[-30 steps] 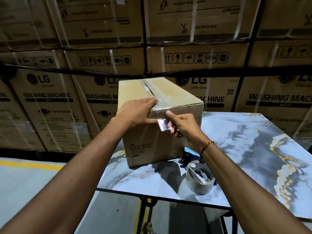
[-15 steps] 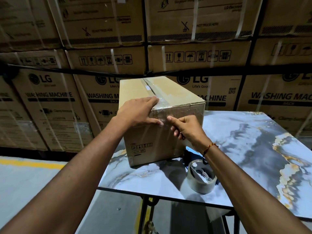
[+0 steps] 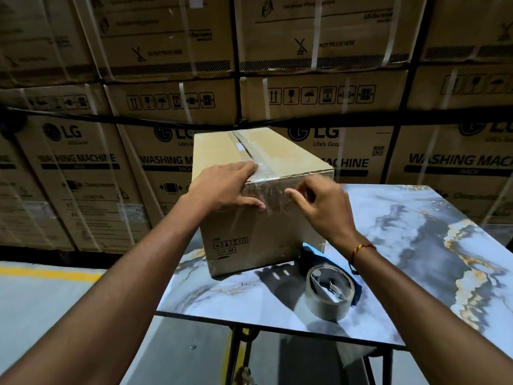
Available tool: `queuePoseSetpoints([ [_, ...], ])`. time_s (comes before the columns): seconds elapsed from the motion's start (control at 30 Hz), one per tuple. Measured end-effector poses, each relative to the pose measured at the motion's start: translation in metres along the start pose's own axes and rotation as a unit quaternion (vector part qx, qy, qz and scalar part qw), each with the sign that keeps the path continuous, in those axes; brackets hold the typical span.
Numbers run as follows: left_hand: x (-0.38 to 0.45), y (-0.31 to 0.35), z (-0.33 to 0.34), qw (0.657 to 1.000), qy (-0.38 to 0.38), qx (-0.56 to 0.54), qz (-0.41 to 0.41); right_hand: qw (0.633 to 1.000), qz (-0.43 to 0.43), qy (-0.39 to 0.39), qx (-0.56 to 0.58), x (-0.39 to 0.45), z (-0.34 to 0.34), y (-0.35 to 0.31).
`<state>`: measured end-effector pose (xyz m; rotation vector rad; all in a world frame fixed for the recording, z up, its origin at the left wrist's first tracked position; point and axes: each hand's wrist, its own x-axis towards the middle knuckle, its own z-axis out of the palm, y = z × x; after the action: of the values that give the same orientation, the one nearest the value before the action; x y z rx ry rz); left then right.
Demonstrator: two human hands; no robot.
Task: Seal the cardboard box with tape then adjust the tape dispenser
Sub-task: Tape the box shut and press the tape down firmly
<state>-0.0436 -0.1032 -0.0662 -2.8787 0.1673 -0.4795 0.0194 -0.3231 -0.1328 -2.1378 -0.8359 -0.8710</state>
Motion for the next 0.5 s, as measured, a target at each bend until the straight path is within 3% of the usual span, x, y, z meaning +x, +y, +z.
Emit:
queuePoseSetpoints([
  [0.13, 0.0, 0.0, 0.0, 1.0, 0.001, -0.007, 0.002, 0.992, -0.084, 0.018, -0.095, 0.017, -0.002, -0.003],
  [0.23, 0.0, -0.001, 0.0, 1.0, -0.001, -0.009, 0.004, 0.994, -0.067, -0.024, -0.085, 0.025, 0.004, -0.004],
  [0.5, 0.001, 0.0, 0.001, 1.0, 0.0, -0.007, -0.001, 0.996, -0.039, -0.033, -0.074, 0.03, 0.007, -0.01],
])
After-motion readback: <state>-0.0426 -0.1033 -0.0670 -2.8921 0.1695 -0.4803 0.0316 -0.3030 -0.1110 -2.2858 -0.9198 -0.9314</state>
